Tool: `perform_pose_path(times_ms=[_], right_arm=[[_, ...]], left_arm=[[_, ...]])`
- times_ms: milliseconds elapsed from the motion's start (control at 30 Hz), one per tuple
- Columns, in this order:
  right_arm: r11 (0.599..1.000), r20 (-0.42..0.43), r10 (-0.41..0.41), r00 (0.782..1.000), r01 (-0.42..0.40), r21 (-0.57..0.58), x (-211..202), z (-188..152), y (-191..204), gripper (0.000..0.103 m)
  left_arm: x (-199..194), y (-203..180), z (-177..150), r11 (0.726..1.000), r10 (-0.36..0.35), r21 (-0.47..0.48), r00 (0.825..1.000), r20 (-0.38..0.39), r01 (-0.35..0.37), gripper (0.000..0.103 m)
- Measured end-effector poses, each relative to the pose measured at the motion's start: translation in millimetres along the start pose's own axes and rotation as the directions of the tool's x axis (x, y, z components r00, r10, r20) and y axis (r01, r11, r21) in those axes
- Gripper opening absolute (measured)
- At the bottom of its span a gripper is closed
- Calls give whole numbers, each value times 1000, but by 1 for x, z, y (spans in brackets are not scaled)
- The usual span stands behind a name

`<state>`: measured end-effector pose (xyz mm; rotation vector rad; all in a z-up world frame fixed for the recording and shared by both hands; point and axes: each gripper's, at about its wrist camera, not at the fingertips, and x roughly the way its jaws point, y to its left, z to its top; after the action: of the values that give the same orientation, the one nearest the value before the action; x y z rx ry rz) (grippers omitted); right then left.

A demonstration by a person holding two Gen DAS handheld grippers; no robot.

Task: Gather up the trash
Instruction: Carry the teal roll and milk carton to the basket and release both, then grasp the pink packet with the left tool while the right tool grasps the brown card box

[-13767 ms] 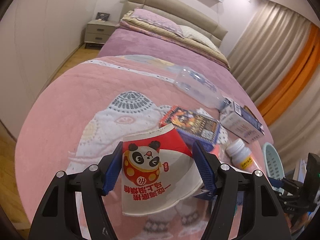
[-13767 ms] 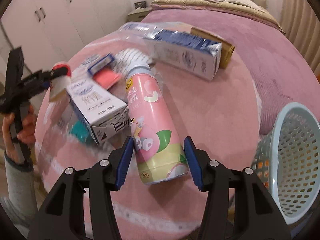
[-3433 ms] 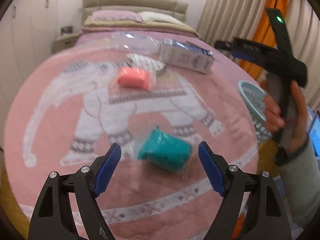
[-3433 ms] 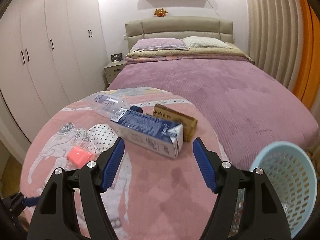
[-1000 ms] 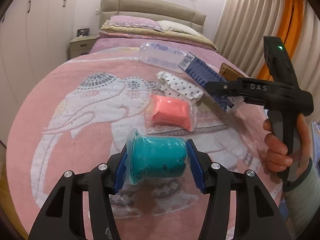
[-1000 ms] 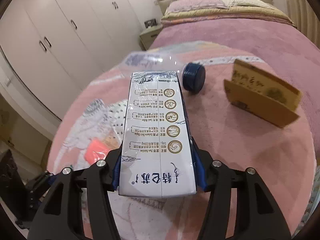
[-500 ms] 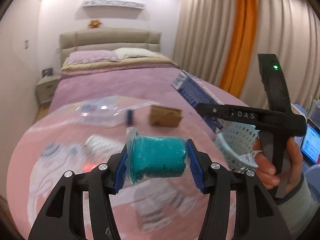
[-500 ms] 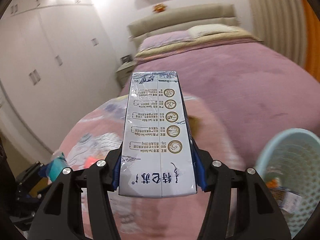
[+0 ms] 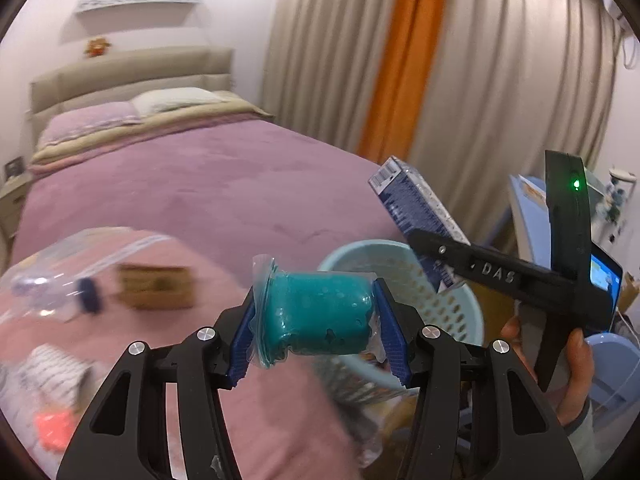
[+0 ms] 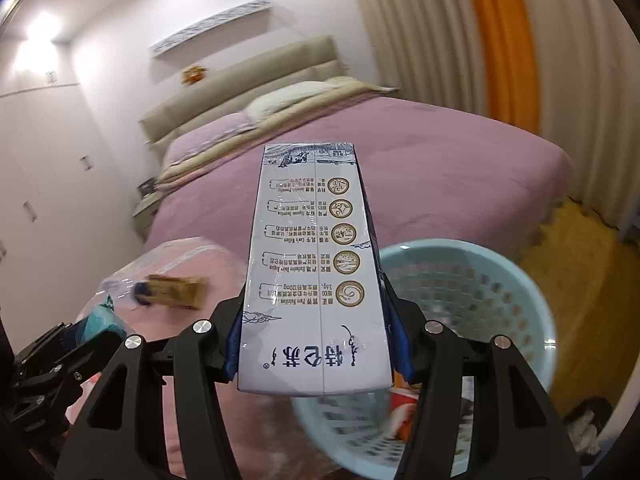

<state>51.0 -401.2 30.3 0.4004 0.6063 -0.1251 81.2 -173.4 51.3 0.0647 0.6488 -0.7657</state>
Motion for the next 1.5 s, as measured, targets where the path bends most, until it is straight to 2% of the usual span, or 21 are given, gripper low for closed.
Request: perform_pose_path(times_ms=[100,200,333,567,600,633,700,900,1267,1500], right_arm=[[999,-1,-26,1000,26,41,-2,4,-27,53],[995,-24,-67,997,69,74,2,2,-49,53],[983,-97,-118,988,130,131,19,-4,-80,53],[972,-133,-165,977,184,146,32,-19,-99,54],[971,-141,-164,976,185,151,35,-21,-101,54],[969,-153,-163,975,187,162,37,-23,-105,54],[967,-164,-159,973,187,173,41,-25,-111,54],[967,-167,-148,975,178,181,41,-32,-112,56],[981,-142,-103,985,124,150,34,-27,-81,56],[992,-102,-56,993,67,105,28,-23,-49,56]], left_arm=[[32,-22,3,999,-4,52,999,-33,5,52],[58,-32,4,998,-35,56,997,-75,39,52],[90,-46,-2,996,-61,57,989,-138,69,52],[125,-50,-14,996,-70,43,975,-211,80,53],[127,-49,-14,996,-70,41,974,-214,80,58],[128,-48,-14,996,-66,41,974,-215,77,66],[126,-49,-17,996,-57,48,977,-207,69,71],[113,-41,-17,998,-55,29,980,-192,62,72],[74,-13,-19,999,-47,-25,991,-124,44,76],[30,22,-29,995,25,-90,998,-60,-30,76]])
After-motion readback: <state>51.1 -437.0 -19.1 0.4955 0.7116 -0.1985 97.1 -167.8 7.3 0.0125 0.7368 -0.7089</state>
